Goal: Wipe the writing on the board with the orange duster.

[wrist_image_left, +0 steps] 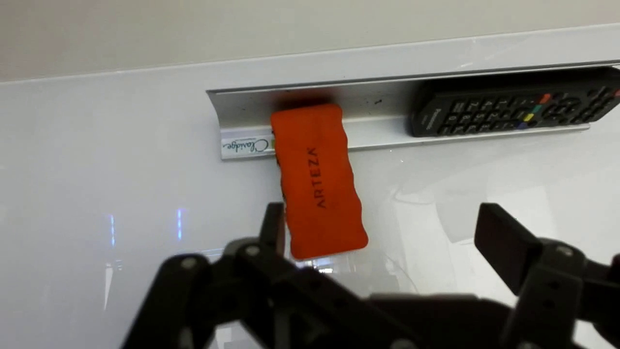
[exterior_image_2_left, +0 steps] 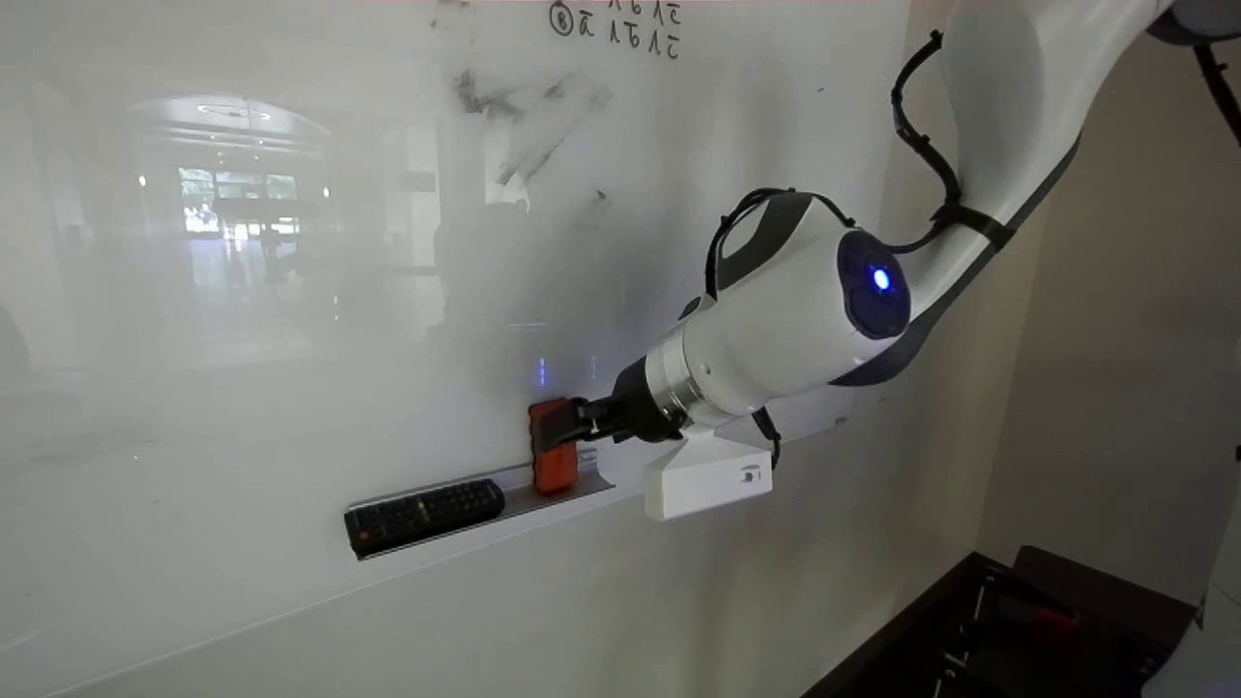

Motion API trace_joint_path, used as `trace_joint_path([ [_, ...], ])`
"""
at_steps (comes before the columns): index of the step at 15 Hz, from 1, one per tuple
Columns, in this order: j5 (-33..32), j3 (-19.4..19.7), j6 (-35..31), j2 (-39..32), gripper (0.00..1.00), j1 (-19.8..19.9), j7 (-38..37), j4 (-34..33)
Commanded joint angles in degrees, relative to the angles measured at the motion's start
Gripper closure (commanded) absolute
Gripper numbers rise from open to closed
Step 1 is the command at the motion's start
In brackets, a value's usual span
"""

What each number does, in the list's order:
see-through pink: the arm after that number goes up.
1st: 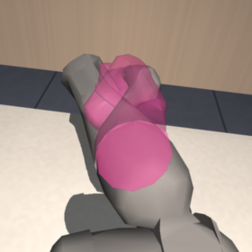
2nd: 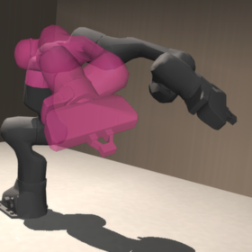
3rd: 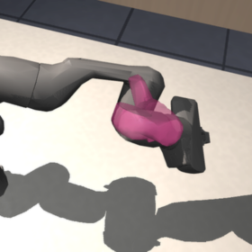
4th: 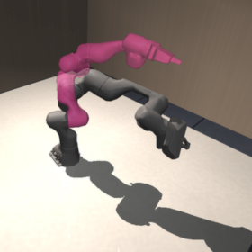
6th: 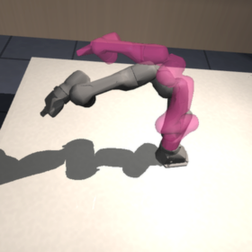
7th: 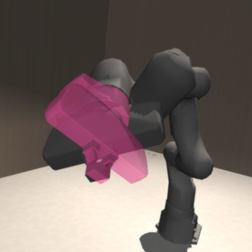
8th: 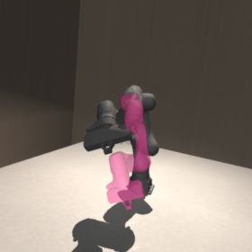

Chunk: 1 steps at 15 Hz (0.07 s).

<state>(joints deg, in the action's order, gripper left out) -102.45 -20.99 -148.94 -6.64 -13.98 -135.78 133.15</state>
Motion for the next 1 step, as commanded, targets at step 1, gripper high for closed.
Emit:
trace_joint_path([
  [1, 5.48, 1.28, -3.58, 4.47, 0.00, -0.31, 5.47, 2.84],
])
